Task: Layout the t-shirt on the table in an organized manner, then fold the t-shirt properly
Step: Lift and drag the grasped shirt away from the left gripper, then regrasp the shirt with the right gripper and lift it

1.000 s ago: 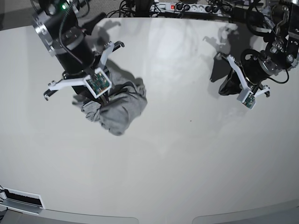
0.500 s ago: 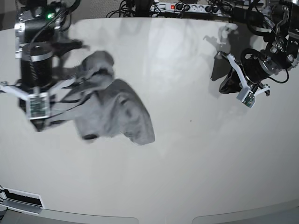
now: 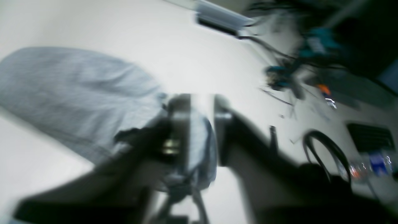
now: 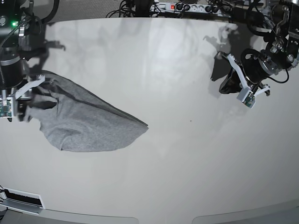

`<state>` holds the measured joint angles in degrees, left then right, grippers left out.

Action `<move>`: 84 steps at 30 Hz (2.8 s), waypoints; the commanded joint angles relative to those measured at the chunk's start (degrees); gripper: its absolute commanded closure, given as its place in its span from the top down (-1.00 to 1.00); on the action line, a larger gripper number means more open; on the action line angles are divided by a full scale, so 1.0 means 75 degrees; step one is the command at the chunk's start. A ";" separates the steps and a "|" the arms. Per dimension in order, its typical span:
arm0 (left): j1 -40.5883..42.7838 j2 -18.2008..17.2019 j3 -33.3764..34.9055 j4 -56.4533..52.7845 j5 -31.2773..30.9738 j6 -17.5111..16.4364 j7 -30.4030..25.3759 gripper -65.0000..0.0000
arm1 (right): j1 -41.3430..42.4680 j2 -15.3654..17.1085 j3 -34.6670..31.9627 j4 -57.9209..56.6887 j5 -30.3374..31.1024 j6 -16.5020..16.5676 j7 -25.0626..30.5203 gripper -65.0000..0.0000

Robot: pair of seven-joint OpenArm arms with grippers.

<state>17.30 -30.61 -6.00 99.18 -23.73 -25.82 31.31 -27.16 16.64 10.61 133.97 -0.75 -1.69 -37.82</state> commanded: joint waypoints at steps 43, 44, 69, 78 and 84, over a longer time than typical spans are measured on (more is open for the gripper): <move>-0.0035 -0.0111 -0.0058 0.0111 -0.0090 -0.0020 -0.0169 -1.00 | 0.5295 -0.0070 -0.3692 -0.6910 0.1072 0.2020 0.0181 -1.00; -0.0015 -0.0111 -0.0058 0.0111 -0.0093 -0.0026 -0.0169 -1.00 | 0.5295 -0.0058 -0.3660 -0.6382 0.1343 0.2145 0.0076 -1.00; 0.0017 -0.0067 -0.0058 0.0111 -0.0125 -0.0076 0.0117 -1.00 | 0.3806 -0.0070 0.0134 -0.3386 0.5893 0.5018 -0.1052 -1.00; 0.0023 -0.0067 -0.0058 0.0111 -0.0122 -0.0076 0.0178 -1.00 | 0.3815 -0.0102 0.0134 -0.3383 0.8285 0.5559 -0.1142 -1.00; 0.0023 -0.0070 -0.0058 0.0111 -0.0122 -0.0076 0.0233 -1.00 | 0.3832 -0.0271 0.0134 -0.3383 0.9623 0.5559 -0.1644 -1.00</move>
<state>17.78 -30.46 -6.02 99.18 -23.99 -26.20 34.15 0.67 14.11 11.38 107.53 70.26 39.48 -51.79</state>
